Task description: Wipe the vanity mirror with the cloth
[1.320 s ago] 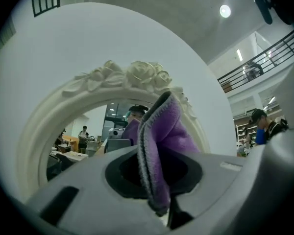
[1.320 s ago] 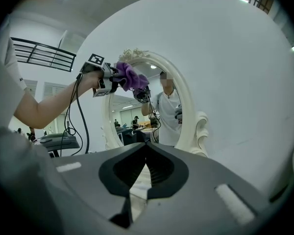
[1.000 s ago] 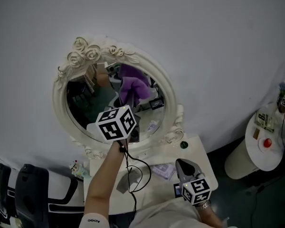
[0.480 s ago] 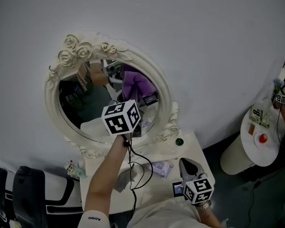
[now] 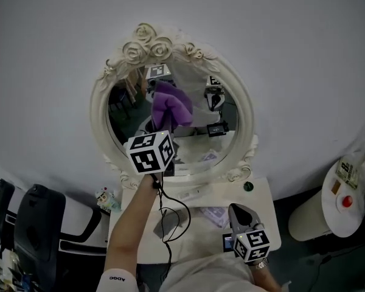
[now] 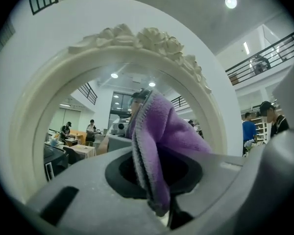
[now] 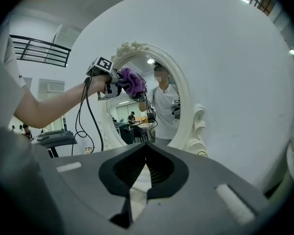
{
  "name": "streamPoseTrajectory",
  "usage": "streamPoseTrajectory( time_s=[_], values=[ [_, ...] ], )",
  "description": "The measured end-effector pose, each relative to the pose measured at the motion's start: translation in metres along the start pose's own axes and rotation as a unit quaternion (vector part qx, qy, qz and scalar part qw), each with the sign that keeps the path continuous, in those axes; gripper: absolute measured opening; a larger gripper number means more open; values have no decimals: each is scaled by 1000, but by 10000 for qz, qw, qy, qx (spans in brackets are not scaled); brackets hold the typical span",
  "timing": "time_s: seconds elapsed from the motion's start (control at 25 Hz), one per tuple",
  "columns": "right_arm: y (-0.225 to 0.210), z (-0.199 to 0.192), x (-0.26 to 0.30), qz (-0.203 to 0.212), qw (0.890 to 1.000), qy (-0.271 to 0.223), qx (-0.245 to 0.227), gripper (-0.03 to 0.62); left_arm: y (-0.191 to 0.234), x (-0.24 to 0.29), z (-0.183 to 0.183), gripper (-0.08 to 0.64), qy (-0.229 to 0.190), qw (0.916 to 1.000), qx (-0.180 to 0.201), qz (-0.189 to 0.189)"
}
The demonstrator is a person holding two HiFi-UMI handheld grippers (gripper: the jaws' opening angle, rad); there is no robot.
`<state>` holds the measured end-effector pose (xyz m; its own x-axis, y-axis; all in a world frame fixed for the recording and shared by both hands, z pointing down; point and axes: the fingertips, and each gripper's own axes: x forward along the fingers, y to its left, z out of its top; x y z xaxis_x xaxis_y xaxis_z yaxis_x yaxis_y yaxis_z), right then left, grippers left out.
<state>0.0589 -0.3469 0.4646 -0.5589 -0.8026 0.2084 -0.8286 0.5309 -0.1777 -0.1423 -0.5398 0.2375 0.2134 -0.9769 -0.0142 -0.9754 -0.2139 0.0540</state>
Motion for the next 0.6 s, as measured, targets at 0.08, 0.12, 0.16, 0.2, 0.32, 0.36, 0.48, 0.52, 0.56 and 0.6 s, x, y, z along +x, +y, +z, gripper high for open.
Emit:
streamPoseTrajectory(
  time_s=[0.08,0.12,0.16,0.2,0.32,0.36,0.48,0.52,0.56,0.6],
  values=[
    [9,0,8,145,9999,33,-50,8,27,-10,2,55,-27,9997,15,257],
    [13,0,12,208,9997,47,-71,8,40,-16,2,55,-39,9992,30,386],
    [18,0,15,267,9996,58,-94,8,53,-21,3,55,-51,9987,52,505],
    [21,1,18,321,9994,67,-118,8,65,-25,3,55,-62,9981,80,615],
    [31,2,26,445,9988,89,-165,8,97,-38,4,55,-85,9951,181,965],
    [33,3,28,473,9987,92,-164,8,109,-42,4,55,-88,9937,202,1100],
    [37,3,29,522,9985,95,-109,8,141,-55,1,55,-56,9885,234,1491],
    [37,1,28,527,9985,120,-93,8,150,-59,1,55,-41,9864,280,1620],
    [37,-2,28,530,9984,162,-83,8,157,-62,0,55,-31,9840,350,1747],
    [37,-5,28,535,9983,209,-75,8,163,-66,-1,55,-29,9816,428,1863]
  ],
)
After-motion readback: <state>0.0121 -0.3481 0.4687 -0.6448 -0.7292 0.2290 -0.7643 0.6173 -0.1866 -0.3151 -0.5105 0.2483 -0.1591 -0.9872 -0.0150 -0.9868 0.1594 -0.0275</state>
